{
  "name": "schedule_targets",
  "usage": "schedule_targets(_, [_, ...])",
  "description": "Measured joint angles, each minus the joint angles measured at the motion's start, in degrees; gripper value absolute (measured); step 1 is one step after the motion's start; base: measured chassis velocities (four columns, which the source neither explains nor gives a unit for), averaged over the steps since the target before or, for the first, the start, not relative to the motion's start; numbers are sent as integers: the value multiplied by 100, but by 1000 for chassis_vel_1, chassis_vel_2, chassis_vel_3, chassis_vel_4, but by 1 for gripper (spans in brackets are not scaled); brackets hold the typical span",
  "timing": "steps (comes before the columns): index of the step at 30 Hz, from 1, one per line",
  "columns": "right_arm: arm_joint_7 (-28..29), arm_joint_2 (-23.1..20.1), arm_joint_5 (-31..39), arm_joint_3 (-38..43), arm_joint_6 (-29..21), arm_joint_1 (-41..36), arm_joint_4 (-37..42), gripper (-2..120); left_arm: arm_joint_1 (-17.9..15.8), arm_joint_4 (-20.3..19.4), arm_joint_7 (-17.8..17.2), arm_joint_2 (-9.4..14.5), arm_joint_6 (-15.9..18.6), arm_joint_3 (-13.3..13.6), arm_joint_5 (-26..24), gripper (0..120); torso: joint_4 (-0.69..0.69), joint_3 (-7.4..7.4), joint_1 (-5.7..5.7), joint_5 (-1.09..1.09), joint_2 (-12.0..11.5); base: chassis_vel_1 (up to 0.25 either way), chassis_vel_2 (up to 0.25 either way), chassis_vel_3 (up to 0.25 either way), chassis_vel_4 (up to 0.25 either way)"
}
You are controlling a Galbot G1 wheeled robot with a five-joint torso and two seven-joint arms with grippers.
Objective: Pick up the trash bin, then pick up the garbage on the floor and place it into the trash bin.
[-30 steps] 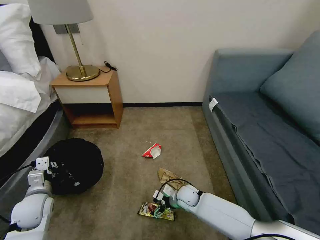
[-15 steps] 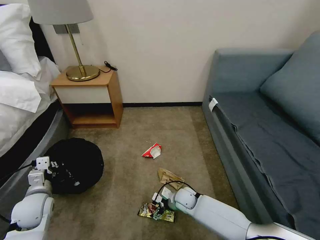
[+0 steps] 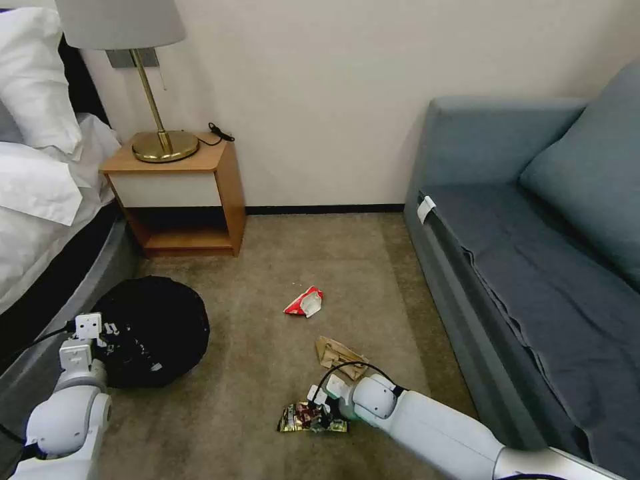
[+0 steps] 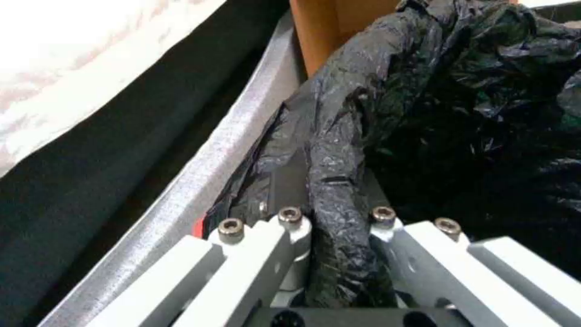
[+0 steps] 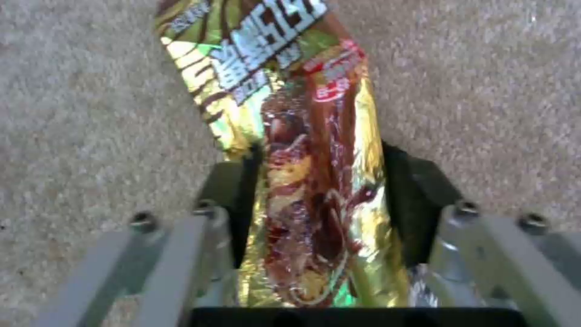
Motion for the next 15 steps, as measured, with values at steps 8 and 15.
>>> schedule_targets(8, [-10,3,3,27,7,1,16,18,-13,18,3,2,-7,6,-3,4,0,1,0,0,0,0,0,0,0])
schedule_targets(15, [-9,-192,75,215,3,54,215,0,-4,8,10,-17,-17,6,-7,4,0,1,0,0,0,0,0,0,0])
